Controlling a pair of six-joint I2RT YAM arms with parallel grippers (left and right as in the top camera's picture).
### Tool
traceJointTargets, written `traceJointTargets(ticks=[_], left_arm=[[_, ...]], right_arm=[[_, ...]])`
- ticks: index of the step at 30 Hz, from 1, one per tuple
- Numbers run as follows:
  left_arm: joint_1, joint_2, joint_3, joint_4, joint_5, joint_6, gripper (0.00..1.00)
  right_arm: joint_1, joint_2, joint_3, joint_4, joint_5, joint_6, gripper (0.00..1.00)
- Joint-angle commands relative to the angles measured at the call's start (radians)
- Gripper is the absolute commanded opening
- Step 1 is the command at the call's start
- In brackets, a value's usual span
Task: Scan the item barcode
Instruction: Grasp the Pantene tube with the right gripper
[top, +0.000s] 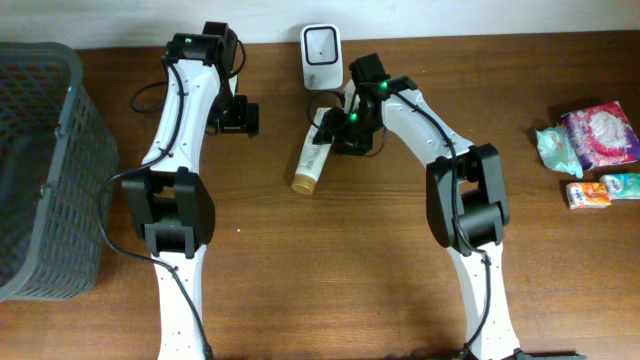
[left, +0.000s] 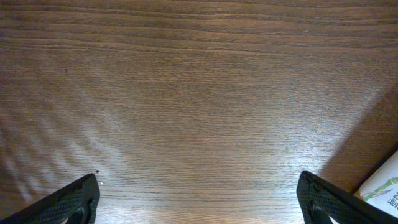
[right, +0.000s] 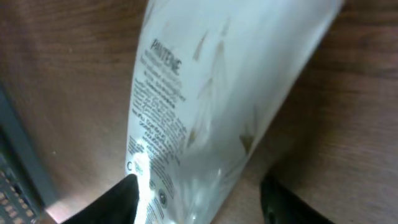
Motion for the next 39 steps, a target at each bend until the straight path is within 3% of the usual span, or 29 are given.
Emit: traceJointTargets(ticks=[1,2,3,4,6,12,15,18,19,20,22,23,26,28,29,30,31,37,38,39], left_arm=[[0.006,-0.01,0.02,0.0,0.004,-0.005,0.99],[0.006,-0.01,0.02,0.0,0.004,-0.005,0.99],[0.007,-0.01,0.02,0.0,0.004,-0.005,0.99],[0.007,-0.01,0.02,0.0,0.004,-0.005,0.99],[0.007,-0.01,0.02,0.0,0.004,-0.005,0.99],[0.007,-0.01,0.02,0.0,0.004,-0.005,0.99],[0.007,-0.01,0.02,0.0,0.004,-0.005,0.99],[0.007,-0.01,0.02,0.0,0.004,-0.005,0.99],[0.007,-0.01,0.02,0.0,0.004,-0.005,0.99],[0.007,-0.01,0.02,0.0,0.004,-0.005,0.99],[0.007,-0.01,0.02,0.0,0.004,-0.005,0.99],[0.007,-0.01,0.02,0.0,0.004,-0.005,0.99],[0.007,-0.01,0.02,0.0,0.004,-0.005,0.99],[0.007,-0.01,0.02,0.0,0.004,-0.005,0.99],[0.007,-0.01,0.02,0.0,0.004,-0.005,0.99],[0.007,-0.01,0.02,0.0,0.004,-0.005,0.99],[0.007,-0.01,0.02,0.0,0.004,-0.005,0.99],[0.007,-0.01,0.02,0.0,0.004,-0.005,0.99],[0.007,-0.01,0.02,0.0,0.004,-0.005,0.99],[0.007,-0.01,0.02,0.0,0.004,-0.005,0.99]], right_arm=[[0.002,0.032,-0.007,0.014,-0.018,-0.006,0.51],[0.009,0.035,-0.007,0.018,-0.02,-0.006,0.47],[0.022,0.035,-0.007,0.026,-0.018,-0.027,0.07],[0.029,0.034,-0.007,0.027,-0.018,-0.048,0.04],[0.024,0.001,-0.003,0.007,0.037,-0.047,0.04],[0.035,-0.134,0.118,-0.401,0.809,-0.081,0.04],[0.071,-0.134,0.101,-0.446,0.945,-0.045,0.04],[0.126,-0.084,0.06,-0.439,0.934,0.01,0.04],[0.15,-0.063,0.06,-0.436,0.867,0.01,0.07],[0.174,-0.059,0.06,-0.424,0.803,0.01,0.36],[0.216,-0.06,0.101,-0.443,0.765,0.01,0.82],[0.224,-0.06,0.129,-0.468,0.768,0.01,0.91],[0.196,-0.06,0.308,-0.604,0.764,-0.006,0.98],[0.099,-0.053,0.349,-0.594,0.548,-0.264,1.0],[0.078,-0.049,0.344,-0.594,0.5,-0.277,1.0],[0.058,-0.044,0.325,-0.583,0.454,-0.277,0.95],[0.053,-0.032,0.276,-0.544,0.442,-0.276,0.74],[0.105,-0.016,-0.037,-0.285,0.438,-0.226,0.63],[0.105,-0.016,-0.05,-0.275,0.438,-0.226,0.16],[0.103,-0.016,-0.041,-0.272,0.439,-0.227,0.04]])
